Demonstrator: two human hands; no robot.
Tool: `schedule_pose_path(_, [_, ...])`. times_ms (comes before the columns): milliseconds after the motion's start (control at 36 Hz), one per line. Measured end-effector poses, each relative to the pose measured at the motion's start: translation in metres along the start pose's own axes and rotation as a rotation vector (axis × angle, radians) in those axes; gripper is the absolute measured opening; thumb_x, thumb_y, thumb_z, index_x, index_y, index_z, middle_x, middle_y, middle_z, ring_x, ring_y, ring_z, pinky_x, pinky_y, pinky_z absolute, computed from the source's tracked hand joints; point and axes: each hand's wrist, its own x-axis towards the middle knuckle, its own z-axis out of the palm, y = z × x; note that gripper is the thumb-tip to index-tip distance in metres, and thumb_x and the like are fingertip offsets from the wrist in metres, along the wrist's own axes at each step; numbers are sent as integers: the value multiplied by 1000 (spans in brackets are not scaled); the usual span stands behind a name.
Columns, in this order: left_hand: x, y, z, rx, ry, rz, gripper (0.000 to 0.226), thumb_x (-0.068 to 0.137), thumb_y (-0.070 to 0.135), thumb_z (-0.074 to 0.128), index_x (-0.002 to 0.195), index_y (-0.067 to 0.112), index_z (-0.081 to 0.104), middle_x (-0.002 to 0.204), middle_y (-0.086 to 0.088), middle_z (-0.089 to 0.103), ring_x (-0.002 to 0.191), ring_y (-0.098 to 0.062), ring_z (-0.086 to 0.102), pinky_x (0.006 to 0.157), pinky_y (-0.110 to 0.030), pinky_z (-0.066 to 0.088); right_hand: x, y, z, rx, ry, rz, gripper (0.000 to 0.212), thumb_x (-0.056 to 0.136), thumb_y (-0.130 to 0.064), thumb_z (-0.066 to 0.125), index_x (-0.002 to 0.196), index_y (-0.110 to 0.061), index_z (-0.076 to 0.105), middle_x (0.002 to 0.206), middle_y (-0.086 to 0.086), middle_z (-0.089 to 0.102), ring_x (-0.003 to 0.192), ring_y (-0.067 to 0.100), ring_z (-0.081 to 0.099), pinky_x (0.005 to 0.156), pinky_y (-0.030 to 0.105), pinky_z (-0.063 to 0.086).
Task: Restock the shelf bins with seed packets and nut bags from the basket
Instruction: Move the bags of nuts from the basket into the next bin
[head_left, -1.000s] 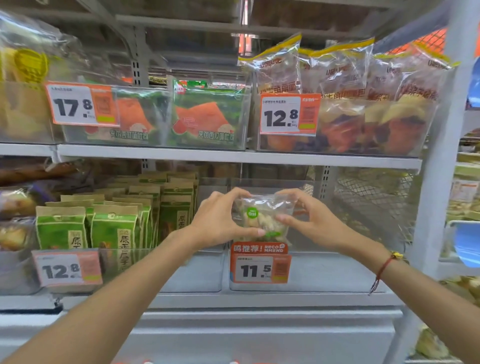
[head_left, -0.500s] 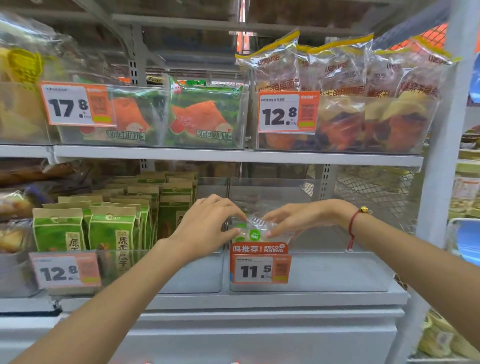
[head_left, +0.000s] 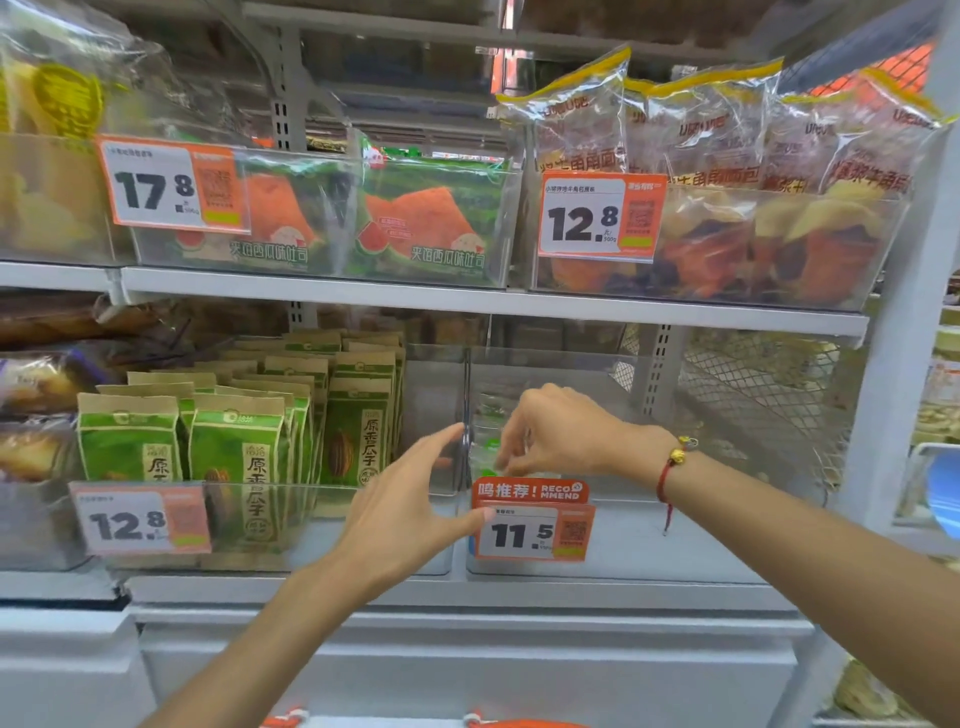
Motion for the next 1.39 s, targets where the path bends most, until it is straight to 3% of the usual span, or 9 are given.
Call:
schedule_pose_path(139, [-1, 2, 4, 10, 38, 0, 91, 72, 49, 76, 144, 41, 21, 144, 25, 35, 109, 12, 37, 99, -27, 41, 16, 0, -3, 144, -330, 104, 18, 85, -21, 70, 99, -11, 75, 92, 1, 73, 75, 5, 62, 75, 21, 54])
schedule_pose_path(333, [-1, 3, 4, -20, 44, 3, 86, 74, 49, 74, 143, 41, 24, 139, 26, 40, 104, 12, 41, 88, -21, 40, 16, 18, -22, 319, -501, 150, 30, 86, -28, 66, 115, -19, 68, 116, -2, 67, 99, 7, 61, 80, 18, 52])
schedule_pose_path(556, [0, 5, 6, -44, 78, -17, 76, 79, 47, 71, 142, 39, 30, 138, 23, 43, 100, 11, 43, 82, -20, 39, -3, 35, -8, 374, -372, 281, 36, 90, -35, 60, 123, -20, 64, 130, -1, 58, 111, 15, 57, 73, 17, 54])
schedule_pose_path(694, [-1, 8, 4, -47, 68, -34, 76, 79, 47, 71, 142, 39, 30, 139, 21, 43, 103, 9, 42, 84, -21, 39, -1, 27, 4, 219, -299, 239, 23, 91, -30, 60, 111, -23, 69, 129, -1, 58, 119, 15, 49, 101, 38, 40])
schedule_pose_path(833, [-15, 10, -3, -30, 95, 0, 70, 81, 40, 70, 141, 35, 34, 140, 19, 43, 123, -1, 43, 93, -20, 34, -17, 15, -8, 242, 53, 231, 24, 89, -31, 63, 111, -22, 68, 122, -2, 63, 99, 9, 57, 93, 35, 49])
schedule_pose_path(1000, [-68, 4, -16, 45, 146, 65, 43, 87, 33, 63, 127, 39, 47, 126, 28, 47, 114, 4, 46, 85, -14, 39, -72, -43, 12, 362, 295, 97, 17, 87, -22, 65, 103, -28, 69, 103, -10, 64, 90, 4, 60, 79, 28, 52])
schedule_pose_path(1111, [-108, -11, -23, 116, 106, -11, 26, 88, 39, 59, 114, 43, 56, 102, 35, 49, 95, 11, 49, 69, -12, 38, -100, -78, 43, 206, -12, 0, 18, 89, -30, 62, 106, -32, 68, 96, -17, 65, 82, 0, 56, 72, 21, 48])
schedule_pose_path(1250, [-161, -53, -21, 64, -66, -222, 15, 89, 38, 59, 104, 42, 59, 91, 31, 57, 89, 6, 57, 81, -29, 50, -108, -104, 99, 142, -434, -18, 20, 93, -36, 55, 110, -34, 63, 100, -14, 67, 80, 1, 54, 72, 26, 43])
schedule_pose_path(1389, [-205, -101, 11, 150, -210, -420, 26, 91, 35, 57, 117, 36, 58, 118, 15, 61, 107, -6, 57, 87, -31, 48, -112, -116, 175, 186, -702, 15, 25, 94, -33, 53, 116, -28, 63, 106, -8, 65, 95, 12, 59, 98, 27, 37])
